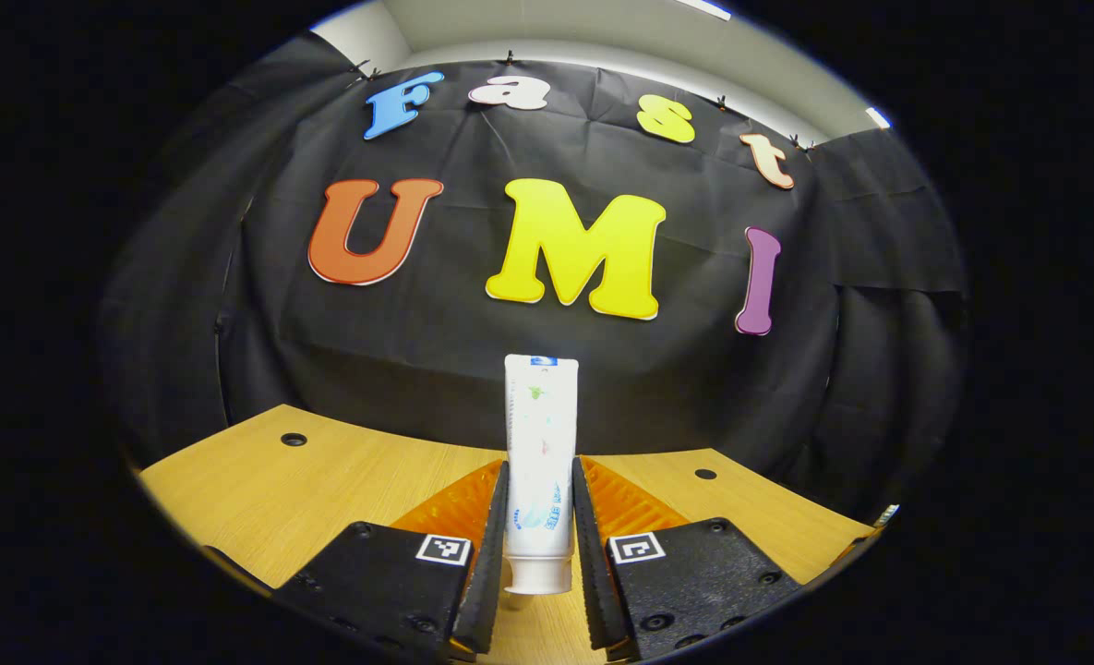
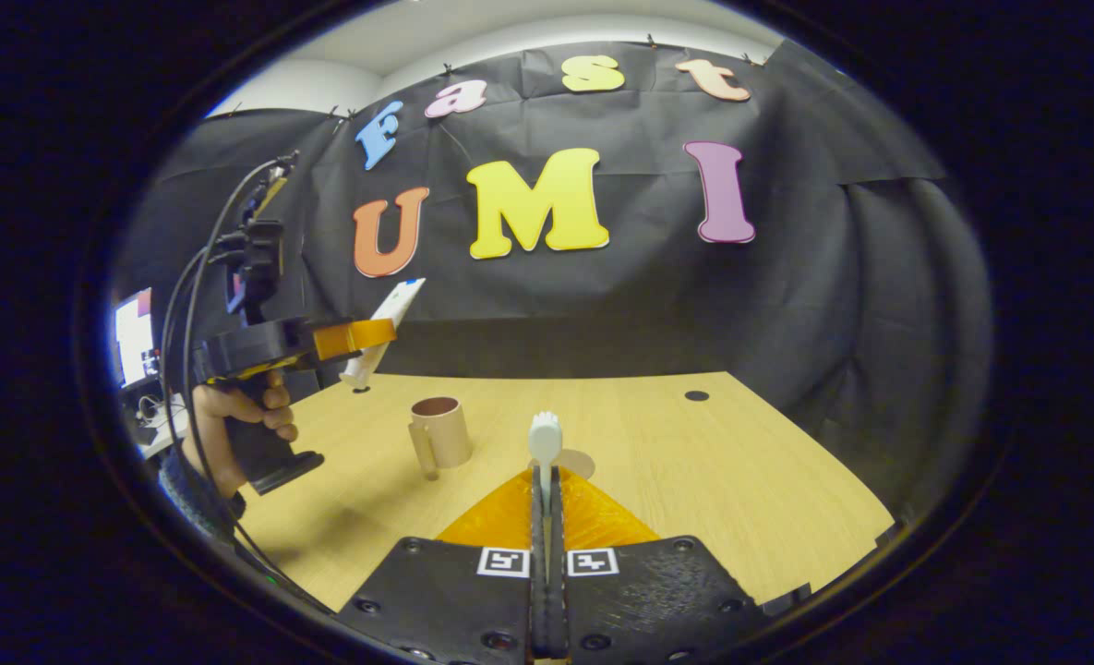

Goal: Put the toothbrush and toothpaste on the desktop into the cup, then pick up the cup and place it on the coaster on the desktop.

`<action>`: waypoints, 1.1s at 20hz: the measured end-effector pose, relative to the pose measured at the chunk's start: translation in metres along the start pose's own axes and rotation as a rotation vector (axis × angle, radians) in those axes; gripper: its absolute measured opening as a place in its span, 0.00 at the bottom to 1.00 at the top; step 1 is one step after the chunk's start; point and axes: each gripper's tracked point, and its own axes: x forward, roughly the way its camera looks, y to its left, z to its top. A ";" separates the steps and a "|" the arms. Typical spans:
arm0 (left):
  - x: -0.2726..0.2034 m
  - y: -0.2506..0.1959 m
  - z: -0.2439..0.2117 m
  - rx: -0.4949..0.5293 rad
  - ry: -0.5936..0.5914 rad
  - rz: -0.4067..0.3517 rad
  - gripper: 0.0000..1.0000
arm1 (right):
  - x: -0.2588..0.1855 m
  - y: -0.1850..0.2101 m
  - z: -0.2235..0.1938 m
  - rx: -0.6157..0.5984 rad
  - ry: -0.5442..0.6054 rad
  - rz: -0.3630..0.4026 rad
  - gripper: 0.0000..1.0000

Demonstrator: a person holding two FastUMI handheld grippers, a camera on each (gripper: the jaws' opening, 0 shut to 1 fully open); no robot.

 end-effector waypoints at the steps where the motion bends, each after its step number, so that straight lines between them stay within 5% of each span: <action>1: 0.010 0.000 -0.003 0.016 -0.006 -0.025 0.41 | 0.001 -0.002 0.000 0.004 0.000 -0.003 0.00; 11: 0.065 0.006 -0.042 0.030 0.042 -0.058 0.41 | 0.007 -0.012 -0.003 0.028 0.017 -0.029 0.00; 16: 0.066 0.008 -0.038 0.043 0.025 -0.008 0.42 | 0.007 -0.010 -0.003 0.024 0.020 -0.025 0.00; 17: 0.068 0.008 -0.044 0.050 0.041 0.001 0.50 | 0.006 -0.012 -0.002 0.028 0.015 -0.032 0.00; 18: 0.070 0.010 -0.049 0.055 0.056 0.010 0.43 | 0.007 -0.014 -0.002 0.034 0.013 -0.037 0.00; 22: 0.069 0.013 -0.051 0.049 0.060 0.024 0.43 | 0.008 -0.012 -0.004 0.037 0.021 -0.035 0.00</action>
